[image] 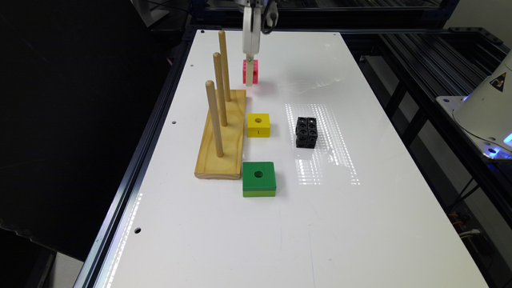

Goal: Pick up pink block.

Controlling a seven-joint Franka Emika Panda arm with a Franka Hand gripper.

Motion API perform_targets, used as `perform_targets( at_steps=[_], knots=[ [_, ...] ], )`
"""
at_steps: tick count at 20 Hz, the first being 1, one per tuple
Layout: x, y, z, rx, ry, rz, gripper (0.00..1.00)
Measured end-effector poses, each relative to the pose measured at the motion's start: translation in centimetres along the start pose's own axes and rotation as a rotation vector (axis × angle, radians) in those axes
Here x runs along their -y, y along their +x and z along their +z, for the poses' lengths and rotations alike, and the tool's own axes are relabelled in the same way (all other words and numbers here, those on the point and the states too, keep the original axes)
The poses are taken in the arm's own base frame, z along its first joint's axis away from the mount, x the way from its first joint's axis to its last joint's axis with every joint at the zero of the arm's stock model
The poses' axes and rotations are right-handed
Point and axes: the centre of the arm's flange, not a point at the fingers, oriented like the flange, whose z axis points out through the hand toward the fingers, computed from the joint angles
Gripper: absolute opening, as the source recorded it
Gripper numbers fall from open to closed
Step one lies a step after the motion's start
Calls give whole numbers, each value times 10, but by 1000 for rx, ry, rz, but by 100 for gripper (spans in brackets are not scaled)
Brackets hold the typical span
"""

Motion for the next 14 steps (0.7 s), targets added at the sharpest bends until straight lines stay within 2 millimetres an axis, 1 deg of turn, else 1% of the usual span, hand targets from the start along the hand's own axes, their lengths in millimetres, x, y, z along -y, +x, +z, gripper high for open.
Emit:
perform_targets(
  at_steps=[4, 8, 12, 14],
  knots=[
    [0, 0, -7, -4, 1, -1, 0],
    [1, 0, -23, -5, -1, -1, 0],
    [1, 0, -32, -7, -1, -2, 0],
    [2, 0, -45, -11, -2, -2, 0]
  ],
)
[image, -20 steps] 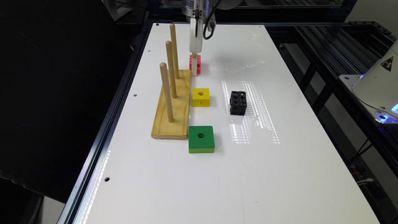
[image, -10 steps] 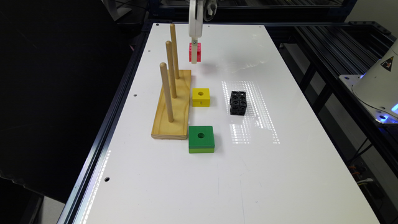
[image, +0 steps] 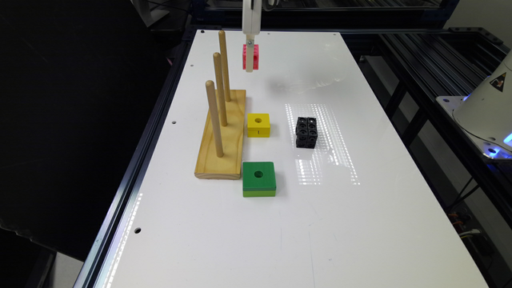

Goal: Pick up pink block.

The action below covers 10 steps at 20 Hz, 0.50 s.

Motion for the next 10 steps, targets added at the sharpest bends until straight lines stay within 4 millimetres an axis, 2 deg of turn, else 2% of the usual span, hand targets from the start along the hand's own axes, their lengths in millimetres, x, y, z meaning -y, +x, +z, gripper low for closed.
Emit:
perform_targets(
  at_steps=[5, 10],
  knots=[
    [0, -3, -28, 2, -6, -1, 0],
    [0, -3, -29, 2, -7, -1, 0]
  ],
)
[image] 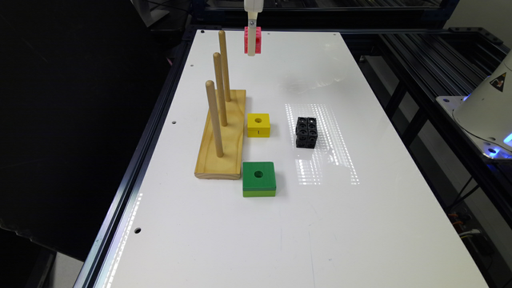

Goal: Pick up pink block.

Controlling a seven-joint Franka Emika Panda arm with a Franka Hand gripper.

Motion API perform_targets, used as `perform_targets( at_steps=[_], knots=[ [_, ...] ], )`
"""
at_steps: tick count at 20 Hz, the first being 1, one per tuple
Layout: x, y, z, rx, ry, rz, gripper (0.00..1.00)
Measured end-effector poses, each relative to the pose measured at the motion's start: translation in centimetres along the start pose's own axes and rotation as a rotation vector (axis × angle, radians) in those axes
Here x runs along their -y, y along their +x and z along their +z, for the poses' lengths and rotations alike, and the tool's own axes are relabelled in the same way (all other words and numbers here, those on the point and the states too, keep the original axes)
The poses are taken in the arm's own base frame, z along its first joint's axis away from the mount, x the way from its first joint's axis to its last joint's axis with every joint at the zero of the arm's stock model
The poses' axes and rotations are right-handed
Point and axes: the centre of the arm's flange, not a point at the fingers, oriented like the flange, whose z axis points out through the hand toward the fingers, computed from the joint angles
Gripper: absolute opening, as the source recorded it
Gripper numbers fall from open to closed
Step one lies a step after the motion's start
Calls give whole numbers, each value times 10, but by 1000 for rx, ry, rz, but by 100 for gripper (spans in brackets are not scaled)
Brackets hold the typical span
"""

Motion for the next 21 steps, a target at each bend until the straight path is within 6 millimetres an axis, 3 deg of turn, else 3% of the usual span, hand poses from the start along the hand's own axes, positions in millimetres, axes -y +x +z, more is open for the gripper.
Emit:
perform_targets(
  at_steps=[8, 21],
  knots=[
    [-1, -5, -46, -13, -1, -2, 0],
    [-2, -9, -72, -26, 1, -3, 0]
  ],
)
